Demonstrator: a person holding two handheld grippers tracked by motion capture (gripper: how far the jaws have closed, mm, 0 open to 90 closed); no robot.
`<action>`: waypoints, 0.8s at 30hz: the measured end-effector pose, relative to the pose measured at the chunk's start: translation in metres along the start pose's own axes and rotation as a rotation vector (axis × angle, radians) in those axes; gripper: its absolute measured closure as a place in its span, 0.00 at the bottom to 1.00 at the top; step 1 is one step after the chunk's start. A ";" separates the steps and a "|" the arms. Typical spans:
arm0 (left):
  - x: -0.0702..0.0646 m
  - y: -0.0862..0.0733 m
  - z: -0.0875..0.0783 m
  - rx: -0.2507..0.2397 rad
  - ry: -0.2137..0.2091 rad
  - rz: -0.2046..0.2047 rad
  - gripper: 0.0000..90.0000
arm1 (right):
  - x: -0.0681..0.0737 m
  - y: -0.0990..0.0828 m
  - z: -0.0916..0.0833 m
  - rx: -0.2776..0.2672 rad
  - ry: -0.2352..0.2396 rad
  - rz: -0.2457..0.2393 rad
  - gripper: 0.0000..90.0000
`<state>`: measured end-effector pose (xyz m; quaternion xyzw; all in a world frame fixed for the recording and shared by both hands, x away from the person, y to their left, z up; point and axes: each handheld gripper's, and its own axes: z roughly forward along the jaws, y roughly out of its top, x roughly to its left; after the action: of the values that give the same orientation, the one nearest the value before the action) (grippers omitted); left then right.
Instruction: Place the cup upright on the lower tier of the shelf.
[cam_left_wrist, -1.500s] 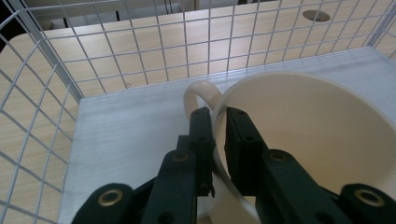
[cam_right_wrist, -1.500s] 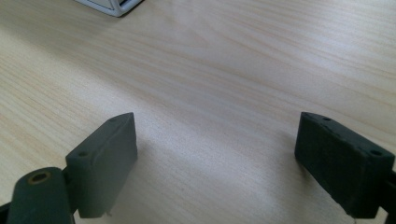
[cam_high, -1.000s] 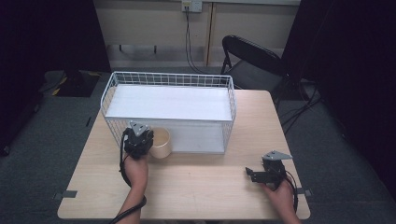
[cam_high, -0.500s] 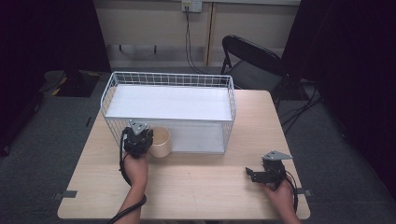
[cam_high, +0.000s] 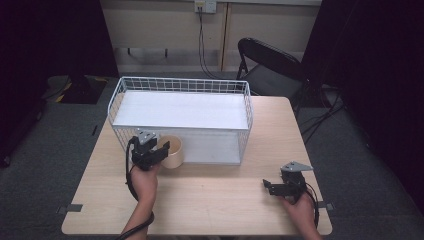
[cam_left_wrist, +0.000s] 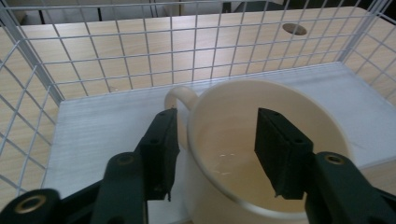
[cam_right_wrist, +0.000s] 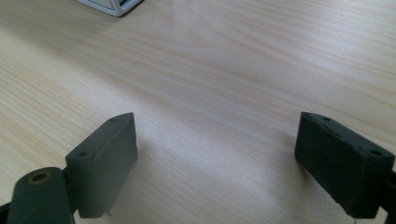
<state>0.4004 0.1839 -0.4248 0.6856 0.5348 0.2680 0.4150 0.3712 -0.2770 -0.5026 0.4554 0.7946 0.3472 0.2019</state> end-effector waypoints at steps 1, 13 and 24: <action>0.000 0.000 -0.001 -0.001 -0.006 -0.002 0.52 | 0.000 0.000 0.000 0.000 0.000 0.000 0.14; -0.002 0.000 -0.017 -0.008 -0.049 0.014 0.29 | 0.000 0.000 0.000 0.000 -0.002 0.001 0.14; -0.004 -0.007 -0.031 -0.002 -0.088 0.034 0.23 | 0.000 0.000 0.000 0.000 -0.002 0.001 0.14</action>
<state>0.3705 0.1899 -0.4147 0.7052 0.5040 0.2454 0.4341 0.3708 -0.2770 -0.5026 0.4563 0.7941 0.3468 0.2025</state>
